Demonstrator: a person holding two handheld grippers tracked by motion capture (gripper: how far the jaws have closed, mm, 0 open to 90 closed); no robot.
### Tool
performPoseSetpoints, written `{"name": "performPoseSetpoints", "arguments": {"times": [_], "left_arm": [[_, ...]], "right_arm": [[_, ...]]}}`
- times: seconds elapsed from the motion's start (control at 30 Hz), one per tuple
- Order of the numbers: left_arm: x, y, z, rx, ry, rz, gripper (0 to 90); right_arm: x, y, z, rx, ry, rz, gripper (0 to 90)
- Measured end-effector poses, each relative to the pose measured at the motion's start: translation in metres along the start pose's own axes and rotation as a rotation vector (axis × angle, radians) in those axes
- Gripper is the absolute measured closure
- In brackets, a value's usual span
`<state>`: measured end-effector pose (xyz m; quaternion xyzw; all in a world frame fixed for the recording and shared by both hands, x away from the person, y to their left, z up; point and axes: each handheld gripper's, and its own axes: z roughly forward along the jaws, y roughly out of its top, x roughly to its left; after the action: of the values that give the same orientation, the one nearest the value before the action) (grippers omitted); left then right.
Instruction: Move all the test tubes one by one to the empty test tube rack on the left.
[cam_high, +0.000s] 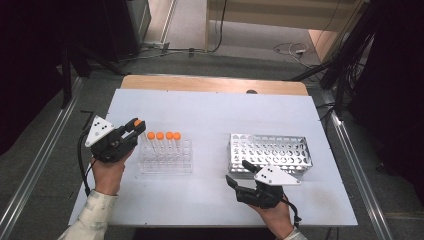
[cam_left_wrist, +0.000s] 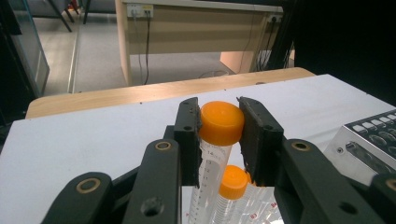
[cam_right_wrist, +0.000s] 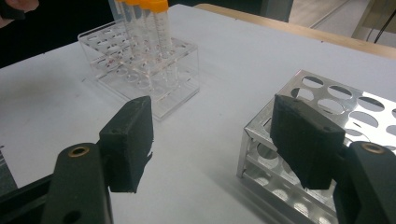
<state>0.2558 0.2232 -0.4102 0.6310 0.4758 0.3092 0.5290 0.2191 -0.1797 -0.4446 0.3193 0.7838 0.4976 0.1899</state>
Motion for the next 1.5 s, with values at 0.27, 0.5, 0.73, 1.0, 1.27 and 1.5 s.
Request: {"name": "performPoseSetpoints", "arguments": {"times": [0.27,0.5,0.73,1.0,1.27,1.5], "left_arm": [[-0.001,-0.002,0.0,-0.005,0.005,0.003,69.4],[-0.001,-0.003,-0.001,-0.005,0.008,0.005,69.3],[-0.002,-0.006,0.001,0.005,0.012,0.012,69.3],[-0.003,-0.011,0.001,0.014,0.016,0.01,69.1],[-0.003,-0.015,0.0,0.02,0.018,0.002,68.8],[-0.003,-0.018,0.002,0.033,0.017,0.009,68.5]], "right_arm": [[0.0,0.0,0.0,0.005,-0.001,-0.002,28.9],[0.001,0.0,0.0,0.005,-0.002,-0.005,28.9],[0.001,0.0,0.0,0.006,-0.003,-0.007,28.9],[0.001,0.0,0.001,0.007,-0.004,-0.009,28.9],[0.001,-0.001,0.001,0.014,-0.004,-0.01,28.9],[0.001,-0.001,0.002,0.015,-0.004,-0.013,28.9]]}}
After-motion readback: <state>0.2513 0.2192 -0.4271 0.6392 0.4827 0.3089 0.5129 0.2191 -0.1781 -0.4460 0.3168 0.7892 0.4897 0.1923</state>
